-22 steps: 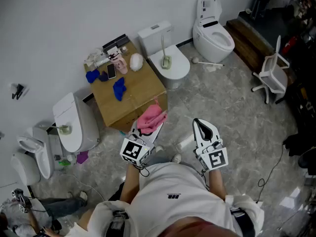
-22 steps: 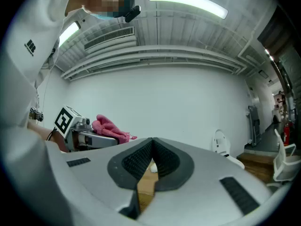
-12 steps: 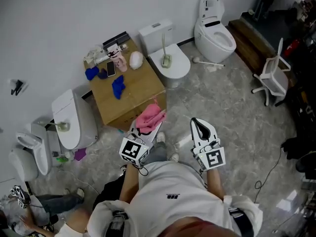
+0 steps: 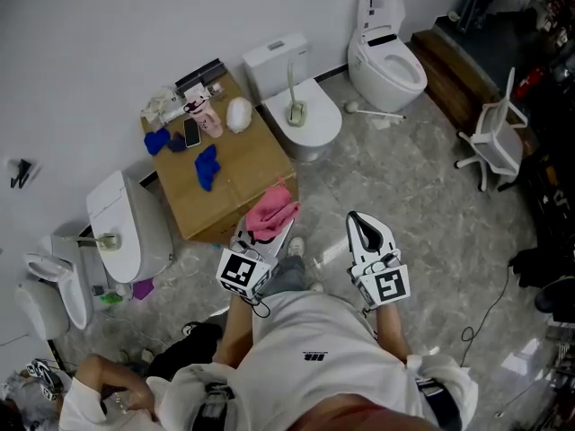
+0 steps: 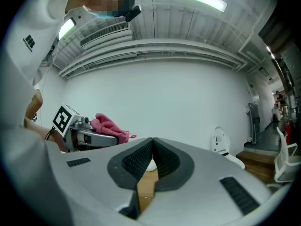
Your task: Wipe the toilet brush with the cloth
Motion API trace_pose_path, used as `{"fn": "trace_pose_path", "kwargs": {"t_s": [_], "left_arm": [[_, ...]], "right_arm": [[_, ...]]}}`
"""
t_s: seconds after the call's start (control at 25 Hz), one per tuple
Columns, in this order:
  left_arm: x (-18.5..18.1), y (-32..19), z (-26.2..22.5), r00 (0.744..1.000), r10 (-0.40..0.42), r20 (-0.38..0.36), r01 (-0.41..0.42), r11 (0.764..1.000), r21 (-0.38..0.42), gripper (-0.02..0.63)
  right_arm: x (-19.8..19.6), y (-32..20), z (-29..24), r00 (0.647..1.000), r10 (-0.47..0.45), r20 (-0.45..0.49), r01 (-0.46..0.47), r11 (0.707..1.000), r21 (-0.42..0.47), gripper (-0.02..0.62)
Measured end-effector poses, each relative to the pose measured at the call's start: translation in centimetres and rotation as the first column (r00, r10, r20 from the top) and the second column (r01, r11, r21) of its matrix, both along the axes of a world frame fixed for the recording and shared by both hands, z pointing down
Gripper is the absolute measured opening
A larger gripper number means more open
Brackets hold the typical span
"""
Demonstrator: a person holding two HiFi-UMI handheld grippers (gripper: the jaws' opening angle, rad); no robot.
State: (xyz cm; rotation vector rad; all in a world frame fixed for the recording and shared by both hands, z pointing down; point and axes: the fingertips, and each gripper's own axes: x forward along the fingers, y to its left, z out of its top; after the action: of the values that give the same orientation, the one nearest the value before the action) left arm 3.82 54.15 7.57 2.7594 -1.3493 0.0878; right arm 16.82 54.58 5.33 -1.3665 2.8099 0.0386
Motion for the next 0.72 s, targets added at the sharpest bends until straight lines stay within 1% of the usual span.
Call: {"fn": "trace_pose_path", "kwargs": {"t_s": [0.28, 0.72], "left_arm": [[-1.7, -6.7, -0.2, 0.999, 0.04, -0.012, -0.04, 0.999, -0.004, 0.153], [-3.9, -17.0, 0.7, 0.991, 0.132, -0.028, -0.132, 0.991, -0.012, 0.153]], "right_arm": [[-1.3, -6.1, 0.1, 0.998, 0.045, -0.033, -0.045, 0.999, -0.009, -0.005], [-4.1, -15.2, 1.2, 0.99, 0.126, -0.06, -0.128, 0.991, -0.026, -0.003]]}}
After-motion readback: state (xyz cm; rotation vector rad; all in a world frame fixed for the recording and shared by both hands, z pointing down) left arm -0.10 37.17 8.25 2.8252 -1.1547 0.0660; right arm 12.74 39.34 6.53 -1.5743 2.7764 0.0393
